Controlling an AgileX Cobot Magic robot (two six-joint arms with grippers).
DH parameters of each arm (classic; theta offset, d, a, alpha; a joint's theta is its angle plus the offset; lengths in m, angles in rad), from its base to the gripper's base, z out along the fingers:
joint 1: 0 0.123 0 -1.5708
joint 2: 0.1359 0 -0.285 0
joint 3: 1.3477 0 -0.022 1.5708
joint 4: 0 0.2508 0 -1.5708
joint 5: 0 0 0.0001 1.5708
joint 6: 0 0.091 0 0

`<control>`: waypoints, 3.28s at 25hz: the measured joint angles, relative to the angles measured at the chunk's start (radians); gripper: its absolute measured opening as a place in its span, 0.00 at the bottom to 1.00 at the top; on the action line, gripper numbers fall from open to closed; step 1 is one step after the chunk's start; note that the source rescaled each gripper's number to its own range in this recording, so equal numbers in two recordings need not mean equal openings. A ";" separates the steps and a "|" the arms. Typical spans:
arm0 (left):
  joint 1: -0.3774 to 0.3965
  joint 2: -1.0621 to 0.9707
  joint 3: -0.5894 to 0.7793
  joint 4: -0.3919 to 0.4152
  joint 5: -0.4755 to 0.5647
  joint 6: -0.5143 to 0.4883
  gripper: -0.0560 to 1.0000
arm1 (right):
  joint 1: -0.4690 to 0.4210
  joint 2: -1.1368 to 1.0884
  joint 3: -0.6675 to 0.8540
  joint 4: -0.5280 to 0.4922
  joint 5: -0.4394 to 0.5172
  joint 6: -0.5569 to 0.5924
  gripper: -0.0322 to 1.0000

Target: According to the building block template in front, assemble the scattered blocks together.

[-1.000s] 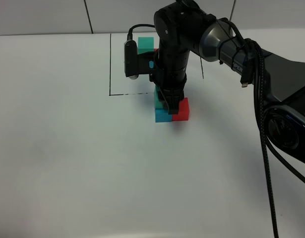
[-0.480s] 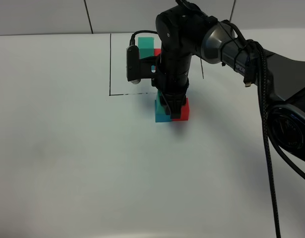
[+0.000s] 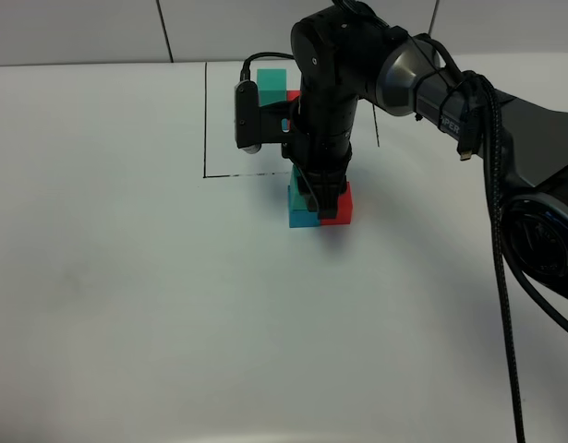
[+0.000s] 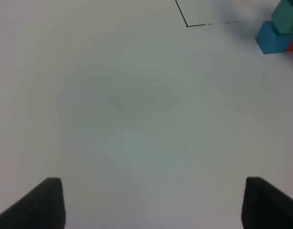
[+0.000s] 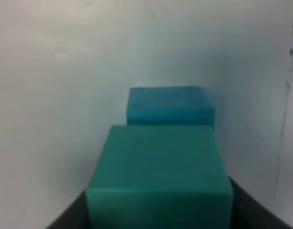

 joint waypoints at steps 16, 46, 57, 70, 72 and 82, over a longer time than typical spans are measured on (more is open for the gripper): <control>0.000 0.000 0.000 0.000 0.000 0.000 0.92 | 0.000 0.000 0.000 0.000 0.001 0.000 0.05; 0.000 0.000 0.000 0.000 0.000 0.000 0.92 | 0.000 0.041 -0.037 0.000 0.000 0.000 0.04; 0.000 0.000 0.000 0.000 0.000 0.000 0.92 | 0.000 0.041 -0.037 0.000 0.000 -0.001 0.04; 0.000 0.000 0.000 0.000 0.000 0.000 0.92 | 0.000 0.021 -0.037 -0.014 0.000 0.004 0.84; 0.000 0.000 0.000 0.000 0.000 0.000 0.92 | 0.000 0.000 -0.037 -0.026 0.000 0.026 0.91; 0.000 0.000 0.000 0.000 0.000 0.000 0.92 | -0.033 -0.194 0.090 -0.035 -0.002 0.092 0.91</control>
